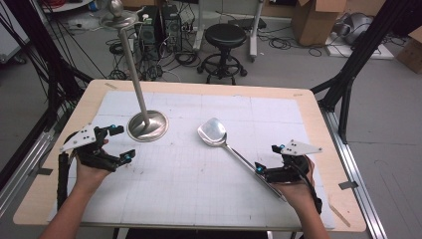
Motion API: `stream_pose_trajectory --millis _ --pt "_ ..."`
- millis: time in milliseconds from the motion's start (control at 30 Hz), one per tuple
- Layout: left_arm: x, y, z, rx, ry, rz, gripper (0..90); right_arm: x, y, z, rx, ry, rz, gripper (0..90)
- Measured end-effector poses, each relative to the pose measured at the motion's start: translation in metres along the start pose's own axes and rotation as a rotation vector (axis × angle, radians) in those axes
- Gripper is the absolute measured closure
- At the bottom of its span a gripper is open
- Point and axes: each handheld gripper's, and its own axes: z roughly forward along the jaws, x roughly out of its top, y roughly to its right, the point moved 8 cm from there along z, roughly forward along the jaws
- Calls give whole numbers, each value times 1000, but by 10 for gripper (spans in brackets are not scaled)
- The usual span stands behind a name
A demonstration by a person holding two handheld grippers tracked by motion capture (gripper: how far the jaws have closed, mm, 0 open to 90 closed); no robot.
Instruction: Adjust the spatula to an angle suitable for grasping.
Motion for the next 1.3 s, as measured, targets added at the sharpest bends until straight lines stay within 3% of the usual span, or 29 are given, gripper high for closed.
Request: stream_pose_trajectory --millis 233,500,633,1000,1300 --pt "-2 1 2 -1 -20 8 17 -4 1 15 12 -80 10 150" --pt "-2 -1 3 3 -22 10 17 -9 0 39 36 -221 16 166" --pt "-3 -1 3 3 -25 10 17 -9 0 46 52 -299 20 243" --pt "-2 -1 3 3 -26 16 17 -19 -5 58 37 -501 -23 341" --pt "-2 -1 3 3 -26 16 17 -18 -7 62 45 -570 -25 488"
